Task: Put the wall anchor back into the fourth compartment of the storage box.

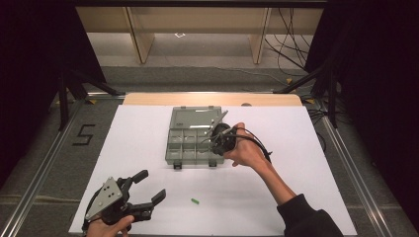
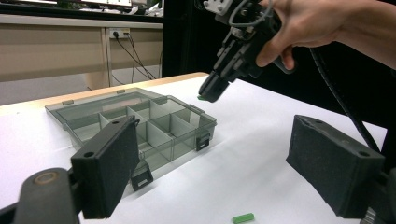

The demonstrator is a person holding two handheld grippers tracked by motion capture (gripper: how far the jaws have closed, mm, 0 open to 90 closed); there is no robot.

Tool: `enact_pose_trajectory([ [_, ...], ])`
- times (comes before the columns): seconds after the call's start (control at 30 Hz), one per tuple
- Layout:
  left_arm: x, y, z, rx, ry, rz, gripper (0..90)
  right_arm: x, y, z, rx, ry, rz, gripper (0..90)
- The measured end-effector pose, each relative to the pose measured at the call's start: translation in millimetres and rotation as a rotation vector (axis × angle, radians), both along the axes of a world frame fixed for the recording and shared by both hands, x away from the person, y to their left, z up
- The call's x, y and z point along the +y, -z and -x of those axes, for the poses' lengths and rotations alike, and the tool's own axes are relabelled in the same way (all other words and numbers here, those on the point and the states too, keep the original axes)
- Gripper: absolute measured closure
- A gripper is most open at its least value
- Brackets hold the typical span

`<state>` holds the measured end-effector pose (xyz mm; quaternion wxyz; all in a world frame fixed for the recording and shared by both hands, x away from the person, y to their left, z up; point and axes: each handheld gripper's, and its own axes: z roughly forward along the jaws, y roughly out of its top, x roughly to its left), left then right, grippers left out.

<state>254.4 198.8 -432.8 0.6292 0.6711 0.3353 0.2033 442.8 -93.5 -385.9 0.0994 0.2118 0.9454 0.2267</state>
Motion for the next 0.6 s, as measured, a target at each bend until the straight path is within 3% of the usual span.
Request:
enact_pose_trajectory([
  [0.23,0.0,-0.2,0.1,0.000,0.000,0.003,15.8,-1.0,0.8,-19.6,-0.017,0.050,0.010,84.3],
  [0.6,0.2,0.1,-0.8,-0.011,0.007,0.011,15.8,4.2,8.1,-44.6,-0.031,0.074,0.037,84.2],
])
